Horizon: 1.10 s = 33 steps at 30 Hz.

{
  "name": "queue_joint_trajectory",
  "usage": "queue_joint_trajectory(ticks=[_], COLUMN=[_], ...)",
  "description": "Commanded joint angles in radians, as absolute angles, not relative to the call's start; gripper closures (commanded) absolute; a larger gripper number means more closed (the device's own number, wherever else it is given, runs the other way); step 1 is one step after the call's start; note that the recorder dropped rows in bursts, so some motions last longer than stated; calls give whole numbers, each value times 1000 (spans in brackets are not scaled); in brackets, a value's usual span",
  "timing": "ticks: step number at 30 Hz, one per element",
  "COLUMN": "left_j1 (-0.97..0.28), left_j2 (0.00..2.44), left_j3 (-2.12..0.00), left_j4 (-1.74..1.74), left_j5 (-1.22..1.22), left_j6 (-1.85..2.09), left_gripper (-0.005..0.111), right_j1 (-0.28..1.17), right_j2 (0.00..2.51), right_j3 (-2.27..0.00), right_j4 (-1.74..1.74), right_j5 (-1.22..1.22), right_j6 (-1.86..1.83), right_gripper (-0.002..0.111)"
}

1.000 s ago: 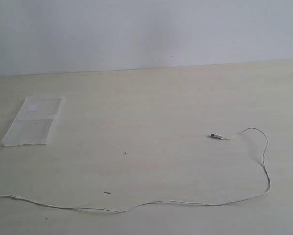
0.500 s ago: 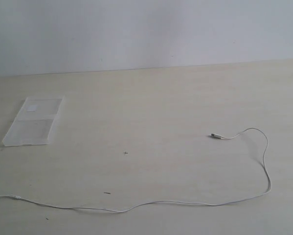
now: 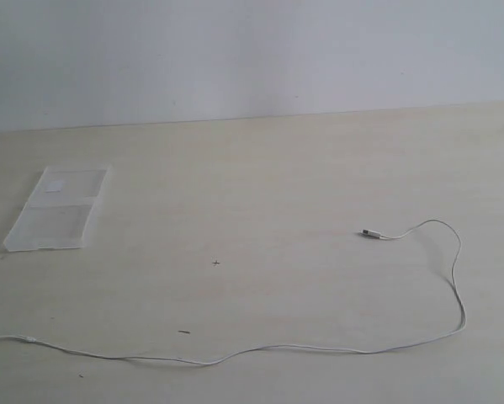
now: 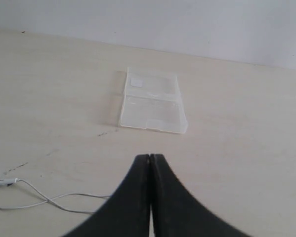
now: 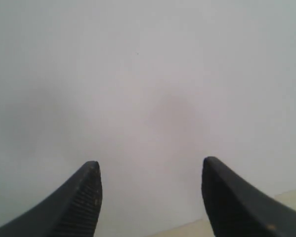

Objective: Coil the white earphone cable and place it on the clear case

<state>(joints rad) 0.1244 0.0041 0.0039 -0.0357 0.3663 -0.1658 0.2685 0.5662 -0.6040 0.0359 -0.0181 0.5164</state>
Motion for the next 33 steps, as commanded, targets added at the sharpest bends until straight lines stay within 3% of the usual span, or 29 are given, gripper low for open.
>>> queue_joint_trajectory(ticks=[1, 10, 33], left_j1=[118, 118, 118], left_j2=[0, 0, 0], left_j3=[0, 0, 0], left_j4=[-34, -34, -34], left_j5=[362, 362, 362], left_j6=[-164, -164, -164], left_gripper=[107, 107, 107], right_j1=[376, 597, 710], right_j2=[674, 842, 1131], right_j3=[-648, -648, -648], right_j4=[-46, -31, 55], right_j5=[21, 15, 67], right_j6=[441, 349, 381], right_gripper=[50, 50, 50])
